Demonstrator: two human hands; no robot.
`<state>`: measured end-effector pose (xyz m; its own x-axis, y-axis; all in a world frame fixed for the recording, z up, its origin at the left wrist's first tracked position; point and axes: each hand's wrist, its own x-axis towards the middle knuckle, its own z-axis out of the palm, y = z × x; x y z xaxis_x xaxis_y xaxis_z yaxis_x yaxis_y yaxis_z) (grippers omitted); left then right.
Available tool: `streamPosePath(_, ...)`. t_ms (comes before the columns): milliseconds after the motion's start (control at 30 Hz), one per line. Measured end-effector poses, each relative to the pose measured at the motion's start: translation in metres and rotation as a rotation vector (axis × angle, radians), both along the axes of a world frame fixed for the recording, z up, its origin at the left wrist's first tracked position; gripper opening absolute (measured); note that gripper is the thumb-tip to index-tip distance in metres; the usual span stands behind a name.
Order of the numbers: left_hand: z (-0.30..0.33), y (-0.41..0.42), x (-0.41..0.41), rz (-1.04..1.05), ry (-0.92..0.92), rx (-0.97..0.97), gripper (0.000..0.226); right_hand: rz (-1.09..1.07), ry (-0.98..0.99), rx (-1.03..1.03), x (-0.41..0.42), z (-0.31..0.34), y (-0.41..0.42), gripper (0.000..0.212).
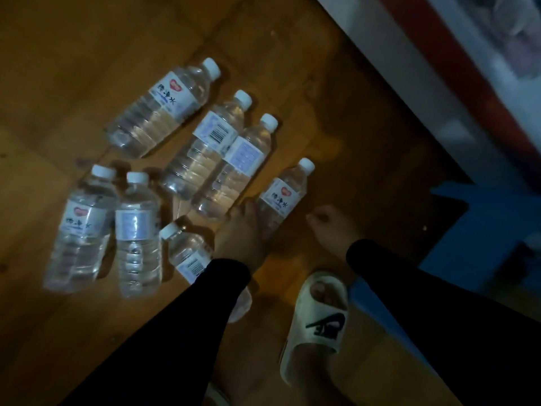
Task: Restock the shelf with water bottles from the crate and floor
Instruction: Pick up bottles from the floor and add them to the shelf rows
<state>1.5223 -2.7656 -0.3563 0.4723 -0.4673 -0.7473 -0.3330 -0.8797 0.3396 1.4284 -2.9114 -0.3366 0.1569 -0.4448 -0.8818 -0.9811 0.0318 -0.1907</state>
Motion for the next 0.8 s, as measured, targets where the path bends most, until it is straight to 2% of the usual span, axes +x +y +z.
streamPosePath(167,0.042,0.022,0.019,0.238,0.338,-0.172,0.055,-0.271,-0.121,0.08,0.008,0.039,0.01,0.032)
streamPosePath(300,0.13,0.054,0.036,0.298,0.413,-0.289,0.062,-0.437,-0.276,0.317,0.031,0.116,0.027,0.021)
streamPosePath(333,0.158,0.06,0.042,0.293,0.389,-0.324,0.065,-0.463,-0.34,0.384,0.039,0.143,0.031,0.026)
streamPosePath(400,0.222,0.067,0.062,0.297,0.35,-0.378,0.07,-0.465,-0.46,0.482,0.054,0.2,0.035,0.047)
streamPosePath(467,0.292,0.071,0.087,0.277,0.339,-0.446,0.071,-0.44,-0.543,0.511,0.073,0.265,0.034,0.061)
streamPosePath(567,0.405,0.066,0.127,0.165,0.288,-0.496,0.067,-0.349,-0.688,0.493,0.101,0.372,0.028,0.089)
streamPosePath(667,0.521,0.057,0.164,-0.11,0.091,-0.458,0.072,-0.209,-0.85,0.348,0.126,0.484,0.021,0.067)
streamPosePath(733,0.59,0.052,0.183,-0.376,-0.098,-0.374,0.083,-0.129,-0.933,0.186,0.141,0.558,0.014,0.07)
streamPosePath(800,0.658,0.045,0.199,-0.552,-0.293,-0.305,0.084,-0.068,-0.994,0.066,0.149,0.632,0.006,0.078)
